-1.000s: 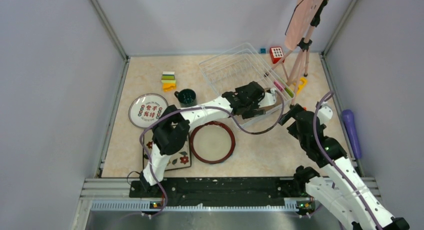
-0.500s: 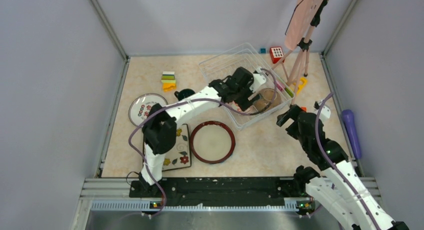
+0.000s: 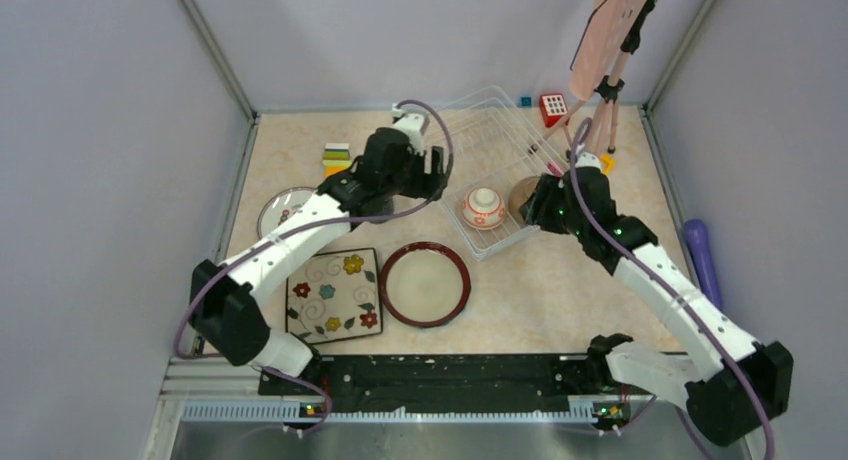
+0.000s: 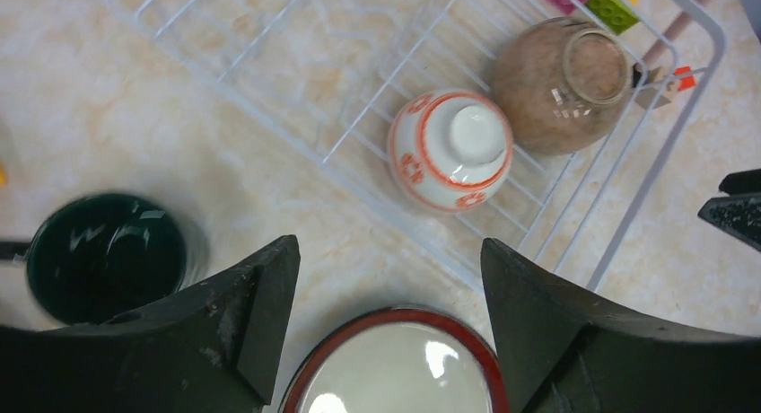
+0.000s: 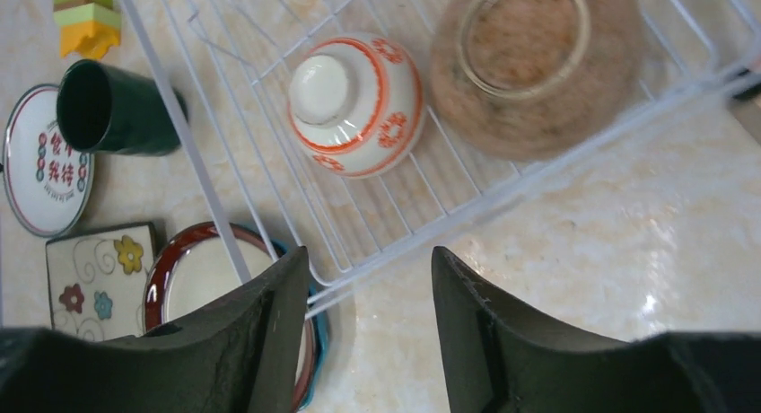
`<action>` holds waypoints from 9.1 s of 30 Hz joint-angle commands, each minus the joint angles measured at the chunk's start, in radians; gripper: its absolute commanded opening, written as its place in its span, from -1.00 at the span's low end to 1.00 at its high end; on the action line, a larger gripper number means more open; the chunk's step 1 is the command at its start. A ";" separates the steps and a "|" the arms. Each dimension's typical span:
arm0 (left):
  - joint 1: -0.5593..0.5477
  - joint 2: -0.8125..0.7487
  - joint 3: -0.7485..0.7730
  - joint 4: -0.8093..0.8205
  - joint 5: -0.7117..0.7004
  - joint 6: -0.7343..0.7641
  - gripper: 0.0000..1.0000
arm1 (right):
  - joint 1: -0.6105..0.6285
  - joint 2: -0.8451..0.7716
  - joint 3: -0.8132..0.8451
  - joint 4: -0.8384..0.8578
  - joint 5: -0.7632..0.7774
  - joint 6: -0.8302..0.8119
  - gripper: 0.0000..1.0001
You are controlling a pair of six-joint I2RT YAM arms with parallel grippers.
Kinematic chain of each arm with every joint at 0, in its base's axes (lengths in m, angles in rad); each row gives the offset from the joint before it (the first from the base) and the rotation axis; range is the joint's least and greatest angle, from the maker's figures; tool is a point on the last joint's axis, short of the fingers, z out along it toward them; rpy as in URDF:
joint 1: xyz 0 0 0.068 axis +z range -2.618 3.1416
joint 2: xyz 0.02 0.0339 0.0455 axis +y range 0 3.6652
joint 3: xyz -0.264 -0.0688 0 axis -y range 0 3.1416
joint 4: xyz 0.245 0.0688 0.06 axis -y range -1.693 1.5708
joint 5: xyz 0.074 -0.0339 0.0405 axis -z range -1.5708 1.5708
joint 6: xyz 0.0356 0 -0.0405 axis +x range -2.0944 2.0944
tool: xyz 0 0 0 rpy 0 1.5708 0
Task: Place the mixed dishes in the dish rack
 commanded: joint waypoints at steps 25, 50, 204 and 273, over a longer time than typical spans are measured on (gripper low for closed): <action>0.173 -0.690 -0.609 0.109 -0.314 -0.239 0.73 | 0.129 0.719 0.496 0.147 0.053 -0.203 -0.03; 0.179 -0.669 -0.640 0.129 -0.270 -0.255 0.69 | 0.143 0.713 0.299 0.155 -0.006 -0.283 -0.14; 0.286 -0.581 -0.629 -0.127 0.288 -0.071 -1.00 | 0.270 0.494 0.306 0.167 -0.514 -0.418 0.52; 0.287 -0.907 -0.326 -0.320 -0.094 -0.095 0.52 | 0.303 0.530 0.641 0.251 -0.443 -0.396 -1.00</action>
